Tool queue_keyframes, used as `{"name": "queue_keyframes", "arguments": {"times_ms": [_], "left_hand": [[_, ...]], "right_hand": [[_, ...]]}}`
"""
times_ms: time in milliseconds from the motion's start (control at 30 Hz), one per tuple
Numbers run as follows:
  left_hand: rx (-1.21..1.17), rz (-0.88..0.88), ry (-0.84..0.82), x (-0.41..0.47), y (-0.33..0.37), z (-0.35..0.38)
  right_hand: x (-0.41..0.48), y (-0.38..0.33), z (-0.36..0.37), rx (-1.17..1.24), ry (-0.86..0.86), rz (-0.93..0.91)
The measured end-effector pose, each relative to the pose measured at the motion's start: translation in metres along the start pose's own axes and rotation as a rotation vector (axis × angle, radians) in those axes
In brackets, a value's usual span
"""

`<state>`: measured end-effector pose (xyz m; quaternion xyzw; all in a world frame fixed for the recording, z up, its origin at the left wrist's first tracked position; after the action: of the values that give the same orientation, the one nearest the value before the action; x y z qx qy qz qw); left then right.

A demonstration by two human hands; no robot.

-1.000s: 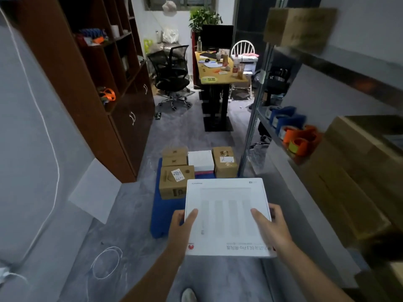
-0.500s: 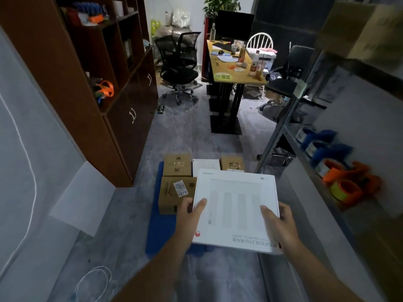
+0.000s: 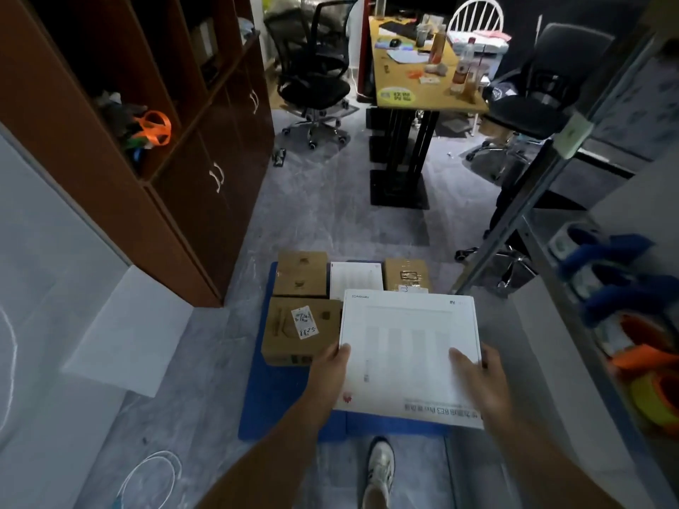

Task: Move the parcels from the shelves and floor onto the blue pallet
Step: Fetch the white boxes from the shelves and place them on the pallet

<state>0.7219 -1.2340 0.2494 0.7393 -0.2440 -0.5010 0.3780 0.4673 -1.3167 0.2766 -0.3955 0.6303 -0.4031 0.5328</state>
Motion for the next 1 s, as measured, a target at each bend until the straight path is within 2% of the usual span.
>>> {"name": "queue_keyframes", "arguments": {"times_ms": [133,200,333,533,767,1000], "left_hand": [[0.050,-0.076,0.046,0.067,-0.003,0.038],[0.082,-0.085,0.073,0.107,-0.014,0.056],[0.084,-0.162,0.139,0.207,-0.064,0.094],[0.100,-0.244,0.168,0.316,-0.159,0.128],[0.208,-0.145,0.197,0.414,-0.230,0.152],[0.158,-0.192,0.256,0.439,-0.271,0.169]], "right_hand": [[0.083,0.031,0.006,-0.067,-0.088,0.062],[0.127,0.060,0.007,-0.063,-0.071,0.146],[0.223,0.144,0.019,-0.089,-0.016,0.264],[0.324,0.259,0.062,-0.118,-0.062,0.330],[0.389,0.383,0.103,-0.046,-0.019,0.499],[0.409,0.444,0.116,-0.039,-0.096,0.534]]}}
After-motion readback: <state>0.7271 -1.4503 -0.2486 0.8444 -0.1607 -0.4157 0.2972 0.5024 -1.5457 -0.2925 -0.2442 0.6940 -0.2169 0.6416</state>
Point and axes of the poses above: each hand's wrist, its own x-axis towards the middle knuckle, its own z-axis out of the palm, y = z × x, the point moved 4 cm from there along x, towards the middle knuckle, and after that the axes turned 12 degrees about x, right-handed, at the moved point
